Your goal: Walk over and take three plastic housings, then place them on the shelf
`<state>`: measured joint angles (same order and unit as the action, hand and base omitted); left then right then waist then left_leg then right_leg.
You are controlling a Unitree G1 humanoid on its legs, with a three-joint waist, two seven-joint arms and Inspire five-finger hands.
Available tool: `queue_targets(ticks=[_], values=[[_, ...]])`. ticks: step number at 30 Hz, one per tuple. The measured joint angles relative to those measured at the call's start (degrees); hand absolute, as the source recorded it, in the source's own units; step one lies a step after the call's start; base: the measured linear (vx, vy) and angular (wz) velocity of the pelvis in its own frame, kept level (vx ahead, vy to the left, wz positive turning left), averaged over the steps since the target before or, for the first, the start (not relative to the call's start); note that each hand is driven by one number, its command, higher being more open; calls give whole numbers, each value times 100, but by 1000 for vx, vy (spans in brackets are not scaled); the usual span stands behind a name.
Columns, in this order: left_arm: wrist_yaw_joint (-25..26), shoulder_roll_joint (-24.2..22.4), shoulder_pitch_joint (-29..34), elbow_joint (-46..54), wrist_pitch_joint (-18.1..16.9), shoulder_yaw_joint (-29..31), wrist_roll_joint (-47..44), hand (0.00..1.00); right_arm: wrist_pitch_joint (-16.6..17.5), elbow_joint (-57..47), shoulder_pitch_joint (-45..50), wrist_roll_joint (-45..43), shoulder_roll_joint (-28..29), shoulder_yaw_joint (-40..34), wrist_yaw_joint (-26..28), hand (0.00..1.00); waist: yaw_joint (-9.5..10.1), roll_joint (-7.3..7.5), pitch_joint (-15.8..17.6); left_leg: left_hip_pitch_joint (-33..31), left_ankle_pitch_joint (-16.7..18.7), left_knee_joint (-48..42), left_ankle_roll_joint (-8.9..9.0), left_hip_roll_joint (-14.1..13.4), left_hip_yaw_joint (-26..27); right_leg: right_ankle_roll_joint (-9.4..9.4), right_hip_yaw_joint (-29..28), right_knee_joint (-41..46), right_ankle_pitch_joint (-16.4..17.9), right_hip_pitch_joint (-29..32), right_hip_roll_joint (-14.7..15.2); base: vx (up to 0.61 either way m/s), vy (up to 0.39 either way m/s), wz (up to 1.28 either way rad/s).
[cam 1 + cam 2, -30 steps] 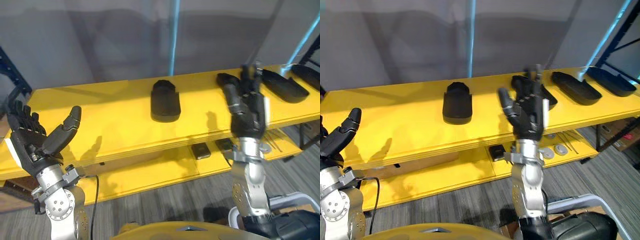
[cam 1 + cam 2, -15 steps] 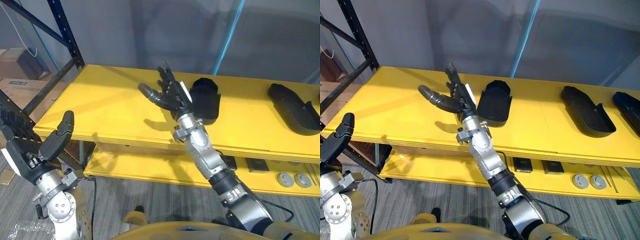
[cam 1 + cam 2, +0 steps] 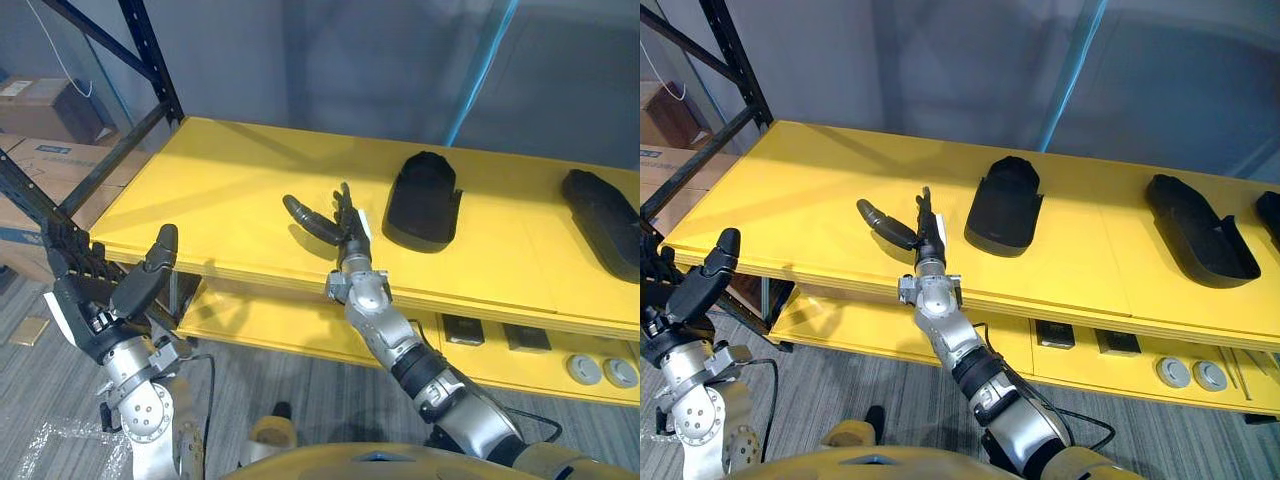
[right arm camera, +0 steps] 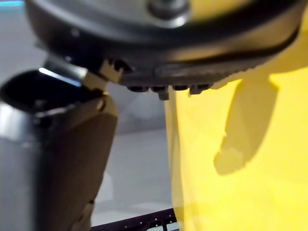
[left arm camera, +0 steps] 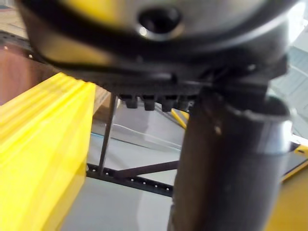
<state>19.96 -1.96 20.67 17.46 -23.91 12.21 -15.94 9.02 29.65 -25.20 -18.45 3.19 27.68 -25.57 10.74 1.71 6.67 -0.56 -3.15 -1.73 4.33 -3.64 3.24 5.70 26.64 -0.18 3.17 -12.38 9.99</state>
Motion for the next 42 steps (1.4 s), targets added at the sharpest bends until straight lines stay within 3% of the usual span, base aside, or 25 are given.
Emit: queue_targets(ticks=[8, 21, 42], values=[[-346, -50, 35, 0, 0, -138, -202, 100, 438, 182, 177, 13, 1, -117, 25, 100, -3, 1, -1, 15, -7, 57, 0, -2, 4, -30, 24, 25, 21, 4, 5, -5, -1, 1], [-568, 20, 64, -18, 4, -714, -405, 100, 683, 431, 319, 29, -70, -595, 63, 100, -123, 5, -3, 123, -186, 323, -24, 3, 45, -30, -47, 102, 20, 90, 16, -3, -1, -1], [-621, 362, 9, -367, 70, -1370, -400, 100, 723, 646, 362, 687, -125, -801, -21, 100, -160, 4, -3, 281, -400, 650, -51, -3, 160, 32, -237, 98, -22, 142, 15, -11, -1, -2]])
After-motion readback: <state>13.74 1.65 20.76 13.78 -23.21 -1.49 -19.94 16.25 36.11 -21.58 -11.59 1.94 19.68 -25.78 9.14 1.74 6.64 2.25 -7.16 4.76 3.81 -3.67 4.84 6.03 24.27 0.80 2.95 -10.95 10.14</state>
